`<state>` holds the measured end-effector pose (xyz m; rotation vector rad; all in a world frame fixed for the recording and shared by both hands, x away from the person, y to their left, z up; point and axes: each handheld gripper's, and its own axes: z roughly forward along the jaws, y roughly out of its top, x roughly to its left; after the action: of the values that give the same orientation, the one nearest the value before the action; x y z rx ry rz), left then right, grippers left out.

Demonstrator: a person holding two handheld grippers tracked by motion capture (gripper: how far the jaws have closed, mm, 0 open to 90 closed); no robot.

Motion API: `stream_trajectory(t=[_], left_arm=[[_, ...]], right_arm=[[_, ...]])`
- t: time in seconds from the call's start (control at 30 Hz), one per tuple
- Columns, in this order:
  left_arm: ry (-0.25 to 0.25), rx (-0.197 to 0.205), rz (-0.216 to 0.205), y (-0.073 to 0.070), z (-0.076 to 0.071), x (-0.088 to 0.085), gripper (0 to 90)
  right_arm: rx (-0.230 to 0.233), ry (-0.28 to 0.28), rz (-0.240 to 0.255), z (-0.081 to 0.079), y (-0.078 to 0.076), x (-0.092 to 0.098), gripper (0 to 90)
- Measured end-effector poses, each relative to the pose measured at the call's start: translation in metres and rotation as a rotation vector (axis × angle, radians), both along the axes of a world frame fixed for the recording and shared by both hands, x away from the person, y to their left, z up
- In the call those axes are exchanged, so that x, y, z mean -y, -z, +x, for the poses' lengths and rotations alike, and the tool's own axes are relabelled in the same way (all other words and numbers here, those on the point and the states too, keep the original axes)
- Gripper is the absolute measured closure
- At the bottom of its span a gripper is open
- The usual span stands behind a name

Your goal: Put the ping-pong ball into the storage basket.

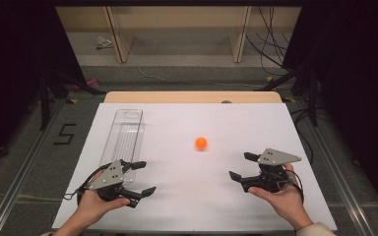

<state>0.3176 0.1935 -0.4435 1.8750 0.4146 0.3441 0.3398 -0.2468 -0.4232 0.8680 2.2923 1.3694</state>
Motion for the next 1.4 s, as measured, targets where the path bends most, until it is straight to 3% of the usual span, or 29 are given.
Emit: stream_trajectory(t=[0.43, 0.6, 1.4], left_arm=[[0.005, 0.004, 0.004, -0.001, 0.0, 0.0, 16.3], [0.005, 0.005, 0.002, -0.001, -0.001, 0.001, 16.2], [0.019, 0.006, 0.015, 0.0, 0.0, 0.003, 16.1]], right_arm=[[0.006, 0.02, -0.005, 0.004, 0.001, -0.002, 15.9], [0.01, 0.041, 0.002, 0.013, 0.003, -0.005, 15.9], [-0.001, 0.027, -0.022, 0.044, 0.013, -0.031, 16.0]])
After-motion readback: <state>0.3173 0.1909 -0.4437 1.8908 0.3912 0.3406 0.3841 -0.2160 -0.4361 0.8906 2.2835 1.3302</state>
